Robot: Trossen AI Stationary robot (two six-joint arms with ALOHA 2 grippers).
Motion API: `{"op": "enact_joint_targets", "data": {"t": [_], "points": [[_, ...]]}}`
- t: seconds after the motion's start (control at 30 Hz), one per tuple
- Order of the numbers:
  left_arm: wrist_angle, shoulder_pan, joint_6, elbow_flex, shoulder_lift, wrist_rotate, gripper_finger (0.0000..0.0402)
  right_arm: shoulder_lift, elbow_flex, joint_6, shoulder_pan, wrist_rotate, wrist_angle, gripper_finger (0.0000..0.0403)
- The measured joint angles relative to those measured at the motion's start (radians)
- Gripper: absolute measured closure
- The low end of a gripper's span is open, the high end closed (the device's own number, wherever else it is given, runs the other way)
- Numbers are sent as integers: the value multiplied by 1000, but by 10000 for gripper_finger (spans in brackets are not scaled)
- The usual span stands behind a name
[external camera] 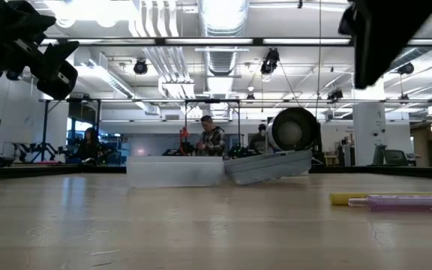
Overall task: Pick & place school supplies into a supply box
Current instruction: Put the yellow highlighter pen into the black supply box
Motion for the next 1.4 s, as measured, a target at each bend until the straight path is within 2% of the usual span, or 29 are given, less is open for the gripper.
{"op": "enact_joint_targets", "data": {"t": [0.27,0.5,0.63,0.77,1.17,1.4], "points": [[0,0,0,0,0,-1,233,51,-64,-189,5,-183,108,220],[0,0,0,0,0,-1,233,85,-120,-202,3,-221,136,200],[0,0,0,0,0,-1,233,102,-177,-196,3,-300,214,204],[0,0,0,0,0,-1,233,103,-202,-137,-4,-301,267,214],[0,0,0,0,0,-1,233,97,-234,-187,-16,-262,318,228],[0,1,0,0,0,-1,233,101,-256,-188,-38,-252,349,252]]}}
